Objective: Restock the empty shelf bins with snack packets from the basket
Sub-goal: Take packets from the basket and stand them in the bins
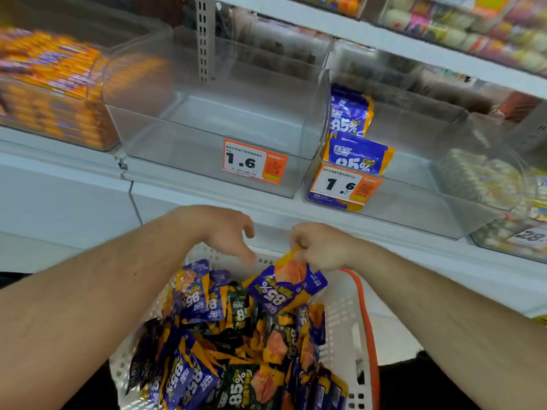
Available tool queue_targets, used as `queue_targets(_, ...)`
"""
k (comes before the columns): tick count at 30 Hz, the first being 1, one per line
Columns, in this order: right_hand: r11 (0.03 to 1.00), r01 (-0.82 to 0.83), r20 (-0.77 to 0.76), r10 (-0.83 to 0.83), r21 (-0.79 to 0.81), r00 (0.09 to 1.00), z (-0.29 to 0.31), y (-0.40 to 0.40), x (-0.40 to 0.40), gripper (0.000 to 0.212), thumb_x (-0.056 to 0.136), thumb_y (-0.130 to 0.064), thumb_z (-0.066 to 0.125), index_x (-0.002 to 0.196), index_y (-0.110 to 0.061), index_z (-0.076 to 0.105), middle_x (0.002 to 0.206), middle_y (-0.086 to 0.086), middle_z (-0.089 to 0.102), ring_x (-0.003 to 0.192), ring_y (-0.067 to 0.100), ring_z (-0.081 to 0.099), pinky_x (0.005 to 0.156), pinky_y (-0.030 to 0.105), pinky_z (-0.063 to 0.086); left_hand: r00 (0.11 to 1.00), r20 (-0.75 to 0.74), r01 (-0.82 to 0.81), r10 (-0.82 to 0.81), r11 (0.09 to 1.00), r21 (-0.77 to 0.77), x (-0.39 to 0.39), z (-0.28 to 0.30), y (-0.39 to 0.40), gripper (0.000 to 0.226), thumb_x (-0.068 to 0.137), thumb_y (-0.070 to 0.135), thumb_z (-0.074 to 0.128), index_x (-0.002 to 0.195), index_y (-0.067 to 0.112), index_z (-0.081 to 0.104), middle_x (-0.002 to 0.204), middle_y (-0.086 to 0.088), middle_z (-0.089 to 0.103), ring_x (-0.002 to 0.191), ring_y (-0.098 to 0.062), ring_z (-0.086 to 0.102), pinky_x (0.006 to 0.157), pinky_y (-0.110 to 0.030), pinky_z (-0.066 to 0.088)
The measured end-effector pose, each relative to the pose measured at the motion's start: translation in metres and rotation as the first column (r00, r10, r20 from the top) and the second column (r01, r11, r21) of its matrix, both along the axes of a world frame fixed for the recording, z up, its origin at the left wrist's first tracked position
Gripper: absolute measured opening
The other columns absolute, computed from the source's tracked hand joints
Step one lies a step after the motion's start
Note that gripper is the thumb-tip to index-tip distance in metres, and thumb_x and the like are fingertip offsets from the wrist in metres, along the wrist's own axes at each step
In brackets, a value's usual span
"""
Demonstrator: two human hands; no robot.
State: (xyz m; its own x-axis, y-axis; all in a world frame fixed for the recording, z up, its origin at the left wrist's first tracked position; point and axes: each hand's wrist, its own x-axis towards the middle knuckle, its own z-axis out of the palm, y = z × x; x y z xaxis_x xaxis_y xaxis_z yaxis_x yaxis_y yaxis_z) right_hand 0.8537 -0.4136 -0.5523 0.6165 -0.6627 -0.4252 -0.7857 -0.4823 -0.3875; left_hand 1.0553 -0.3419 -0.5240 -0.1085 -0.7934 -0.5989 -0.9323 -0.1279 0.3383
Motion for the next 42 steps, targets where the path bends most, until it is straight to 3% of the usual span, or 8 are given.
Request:
queue_targets(6, 0.826, 0.400, 0.447, -0.554, 0.396, 0.702, 0.047, -0.006, -0.026, 0.022, 0.096, 0.001, 0.053, 0.080, -0.014, 0.052, 0.067, 0.007, 0.058, 0.047, 0.014, 0.055, 0.057, 0.028, 0.046, 0.986, -0.114, -0.122, 0.126, 0.992, 0.040, 0.020, 0.019, -0.001, 0.053, 0.077, 0.061, 0.068, 0.118, 0.030, 0.059, 0.114, 0.008, 0.063, 0.105, -0.012, 0.057, 0.101, -0.046, 0.047)
queue_targets(11, 0.653, 0.368, 0.478, -0.746, 0.662, 0.463, 0.048, -0.004, -0.027, 0.022, 0.101, -0.003, 0.046, 0.083, -0.014, 0.050, 0.062, 0.003, 0.064, 0.042, 0.009, 0.055, 0.051, 0.023, 0.045, 0.891, -0.413, -0.176, 0.188, 0.982, 0.068, 0.017, 0.018, 0.003, 0.048, 0.073, 0.054, 0.077, 0.109, 0.023, 0.066, 0.097, 0.012, 0.072, 0.093, -0.003, 0.065, 0.081, -0.031, 0.051)
queue_targets(15, 0.622, 0.300, 0.471, -0.762, 0.723, 0.445, 0.049, -0.001, -0.025, 0.021, 0.102, -0.004, 0.043, 0.084, -0.014, 0.050, 0.069, 0.007, 0.066, 0.045, 0.011, 0.059, 0.055, 0.024, 0.046, 0.678, -0.673, -0.450, 0.296, 0.891, -0.063, 0.013, 0.013, -0.005, 0.009, 0.087, 0.022, 0.072, 0.095, 0.018, 0.071, 0.087, 0.007, 0.076, 0.079, -0.007, 0.069, 0.077, -0.026, 0.050)
queue_targets(21, 0.921, 0.274, 0.392, -0.369, 0.278, 0.843, 0.062, -0.002, -0.036, 0.021, 0.085, 0.000, 0.070, 0.075, -0.013, 0.056, 0.064, 0.000, 0.061, 0.060, 0.010, 0.056, 0.057, 0.020, 0.041, 0.555, -0.782, -0.638, 0.285, 0.749, -0.179, 0.004, 0.016, -0.010, 0.007, 0.085, 0.016, 0.073, 0.088, 0.012, 0.069, 0.078, 0.002, 0.075, 0.066, -0.008, 0.062, 0.062, -0.023, 0.050)
queue_targets(28, 0.927, 0.280, 0.703, -0.373, 0.251, 0.606, 0.070, 0.003, -0.025, 0.019, 0.084, 0.000, 0.072, 0.090, -0.016, 0.063, 0.076, -0.004, 0.073, 0.076, 0.005, 0.070, 0.071, 0.025, 0.059, 0.786, -0.607, -0.436, 0.120, 0.803, -0.406, -0.018, 0.026, -0.011, 0.024, 0.077, 0.037, 0.073, 0.093, 0.020, 0.068, 0.084, 0.008, 0.073, 0.075, -0.005, 0.069, 0.067, -0.030, 0.057)
queue_targets(30, 0.933, 0.297, 0.709, -0.350, 0.203, 0.612, 0.073, 0.003, -0.025, 0.021, 0.086, 0.000, 0.070, 0.087, -0.019, 0.062, 0.082, -0.003, 0.073, 0.081, 0.008, 0.070, 0.072, 0.026, 0.059, 0.757, -0.644, -0.460, 0.114, 0.793, -0.401, -0.024, 0.029, -0.010, 0.038, 0.068, 0.045, 0.069, 0.095, 0.019, 0.067, 0.089, 0.004, 0.075, 0.085, -0.012, 0.071, 0.076, -0.039, 0.059)
queue_targets(35, 0.894, 0.448, 0.848, -0.250, 0.016, 0.468, 0.103, -0.008, -0.042, 0.031, 0.087, 0.005, 0.066, 0.078, -0.024, 0.059, 0.063, -0.014, 0.068, 0.063, -0.002, 0.062, 0.065, 0.023, 0.053, 0.583, -0.804, -0.631, 0.117, 0.688, -0.358, -0.034, 0.032, -0.014, 0.012, 0.084, 0.022, 0.073, 0.093, 0.027, 0.066, 0.089, 0.004, 0.073, 0.094, -0.012, 0.069, 0.080, -0.032, 0.058)
queue_targets(42, 0.751, 0.647, 0.938, -0.117, -0.132, 0.327, 0.130, -0.033, -0.075, 0.031, 0.091, 0.000, 0.063, 0.081, -0.028, 0.055, 0.070, -0.003, 0.059, 0.057, -0.003, 0.052, 0.057, 0.017, 0.044, 0.652, -0.738, -0.607, 0.175, 0.703, -0.370, -0.035, 0.022, -0.019, 0.018, 0.083, 0.025, 0.075, 0.098, 0.028, 0.067, 0.090, 0.002, 0.071, 0.092, -0.021, 0.067, 0.092, -0.047, 0.053)
